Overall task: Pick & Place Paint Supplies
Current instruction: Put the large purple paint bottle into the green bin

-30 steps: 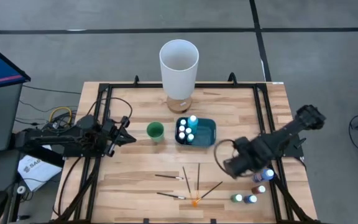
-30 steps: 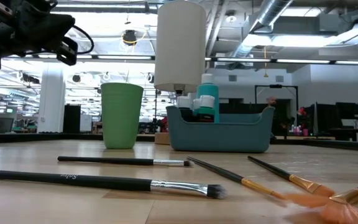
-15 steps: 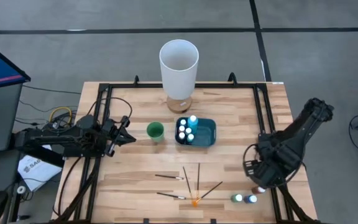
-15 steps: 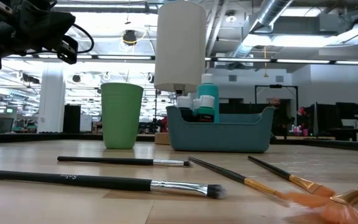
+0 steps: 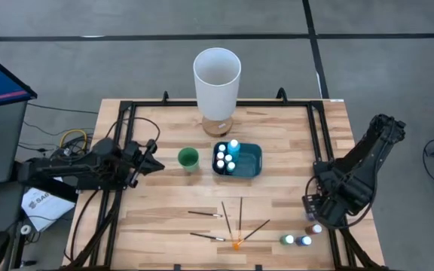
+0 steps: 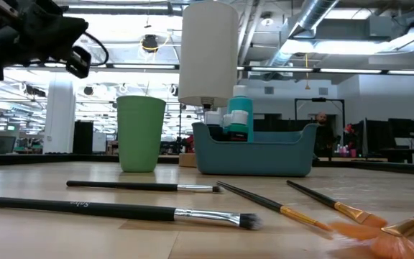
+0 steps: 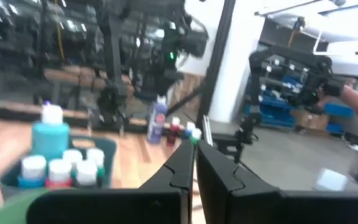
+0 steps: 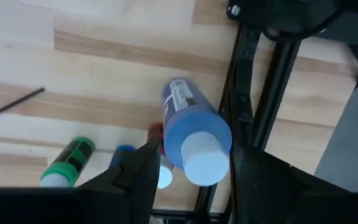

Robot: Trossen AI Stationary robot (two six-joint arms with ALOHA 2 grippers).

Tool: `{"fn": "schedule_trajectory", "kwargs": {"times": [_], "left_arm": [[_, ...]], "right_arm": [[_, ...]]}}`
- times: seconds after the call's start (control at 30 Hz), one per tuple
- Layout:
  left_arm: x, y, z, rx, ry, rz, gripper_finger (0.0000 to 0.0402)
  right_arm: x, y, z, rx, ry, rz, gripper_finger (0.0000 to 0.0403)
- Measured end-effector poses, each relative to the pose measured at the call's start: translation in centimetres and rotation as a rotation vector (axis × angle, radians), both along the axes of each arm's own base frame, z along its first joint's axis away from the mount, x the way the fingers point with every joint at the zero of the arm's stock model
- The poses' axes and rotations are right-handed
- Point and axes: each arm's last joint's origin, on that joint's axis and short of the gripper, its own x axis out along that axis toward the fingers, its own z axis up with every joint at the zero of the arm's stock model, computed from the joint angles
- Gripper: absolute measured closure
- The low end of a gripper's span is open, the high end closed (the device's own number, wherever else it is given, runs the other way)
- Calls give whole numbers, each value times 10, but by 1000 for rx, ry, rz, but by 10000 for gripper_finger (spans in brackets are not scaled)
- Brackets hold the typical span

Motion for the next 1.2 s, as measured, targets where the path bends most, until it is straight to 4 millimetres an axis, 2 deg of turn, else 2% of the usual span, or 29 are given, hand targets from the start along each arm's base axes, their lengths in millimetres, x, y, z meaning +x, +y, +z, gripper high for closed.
{"fn": "schedule_trajectory", "kwargs": {"times": [0.2, 0.37, 0.5, 0.63, 0.77, 0.97, 1.2], "left_arm": [[-1, 6, -5, 12, 46, 8, 394], [-1, 12, -11, -2, 112, 64, 394], [-2, 12, -10, 13, 102, 40, 394], [-2, 12, -11, 21, 102, 23, 394], [-2, 12, -11, 24, 101, 37, 394], [-2, 13, -11, 22, 100, 58, 394], [-2, 13, -11, 20, 100, 79, 394]], "right_arm": [[-3, 6, -5, 34, 9, 17, 205], [-3, 8, -20, 46, 21, 23, 206], [-3, 10, -31, 57, 13, 27, 205], [-3, 11, -33, 69, 10, 30, 208], [-3, 12, -33, 77, 5, 32, 230], [-3, 14, -33, 113, 24, 33, 291], [-3, 14, -33, 115, 34, 32, 291]]}}
